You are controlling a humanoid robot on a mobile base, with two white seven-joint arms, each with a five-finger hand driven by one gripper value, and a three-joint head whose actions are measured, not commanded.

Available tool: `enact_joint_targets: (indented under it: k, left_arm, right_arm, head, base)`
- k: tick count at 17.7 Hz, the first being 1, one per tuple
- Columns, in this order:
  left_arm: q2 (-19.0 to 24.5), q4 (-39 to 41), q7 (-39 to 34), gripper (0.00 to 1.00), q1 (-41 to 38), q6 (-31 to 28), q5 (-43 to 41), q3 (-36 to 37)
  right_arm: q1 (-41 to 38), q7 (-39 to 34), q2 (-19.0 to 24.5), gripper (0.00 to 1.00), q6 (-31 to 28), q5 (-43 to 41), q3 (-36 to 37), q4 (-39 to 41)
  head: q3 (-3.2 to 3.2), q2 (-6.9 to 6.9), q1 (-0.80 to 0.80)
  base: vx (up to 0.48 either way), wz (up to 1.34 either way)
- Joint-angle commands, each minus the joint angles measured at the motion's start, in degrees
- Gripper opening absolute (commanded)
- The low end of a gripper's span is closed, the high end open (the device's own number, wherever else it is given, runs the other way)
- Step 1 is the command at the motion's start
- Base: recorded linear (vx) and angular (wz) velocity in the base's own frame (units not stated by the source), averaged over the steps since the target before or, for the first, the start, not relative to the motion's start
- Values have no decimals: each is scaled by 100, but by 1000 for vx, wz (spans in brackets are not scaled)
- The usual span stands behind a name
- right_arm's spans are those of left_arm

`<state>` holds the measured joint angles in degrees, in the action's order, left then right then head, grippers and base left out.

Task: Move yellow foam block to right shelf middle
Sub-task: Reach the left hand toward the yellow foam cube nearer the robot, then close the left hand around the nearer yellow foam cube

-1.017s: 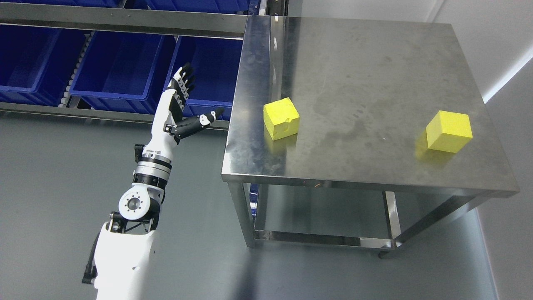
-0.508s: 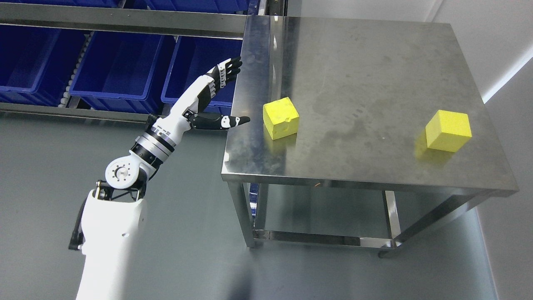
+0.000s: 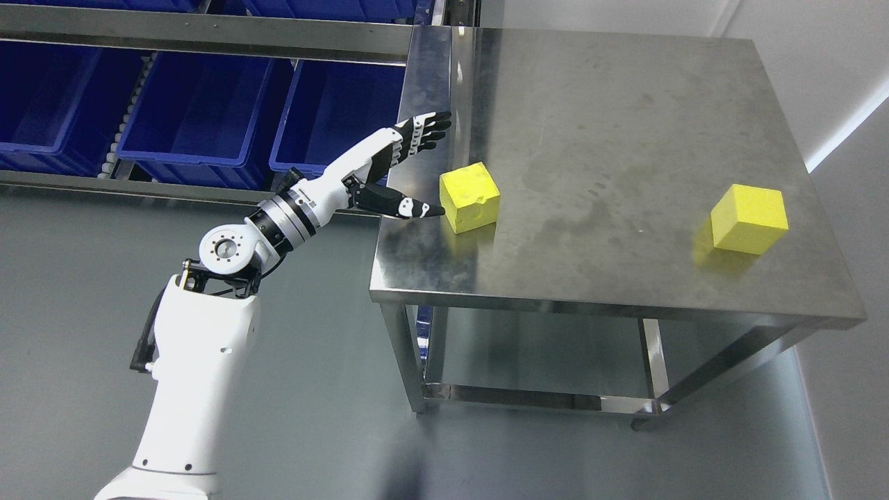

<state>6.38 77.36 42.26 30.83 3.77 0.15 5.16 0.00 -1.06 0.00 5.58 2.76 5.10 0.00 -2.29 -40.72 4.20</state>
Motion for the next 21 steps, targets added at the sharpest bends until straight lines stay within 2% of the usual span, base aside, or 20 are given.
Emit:
enact_joint_targets:
  k: [1, 5, 11, 16, 19, 21]
  left_arm:
    - [-207, -1300, 80, 100, 458, -8, 29, 617]
    - [-382, -2083, 230, 100, 827, 0, 29, 968]
    - [-523, -2593, 239, 96, 1004, 0, -76, 1260]
    - [-497, -2638, 221, 75, 969, 53, -59, 1067]
    - [-538, -2647, 212, 59, 951, 62, -42, 655]
    - [-538, -2621, 229, 54, 951, 71, 11, 164]
  right_arm:
    - [18, 0, -100, 100, -5, -276, 0, 100]
    - [18, 0, -100, 100, -5, -276, 0, 100]
    - [9, 0, -100, 100, -5, -276, 0, 100]
    - [18, 0, -100, 100, -5, -276, 0, 100]
    - [9, 0, -100, 100, -5, -276, 0, 100]
    - [9, 0, -100, 100, -5, -276, 0, 100]
  head:
    - [0, 0, 0]
    - [0, 0, 0]
    - [0, 0, 0]
    - [0, 0, 0]
    - [0, 0, 0]
    - [0, 0, 0]
  base:
    - [0, 0]
    - [0, 0]
    - [0, 0]
    - [0, 3]
    - [-3, 39]
    - [0, 0]
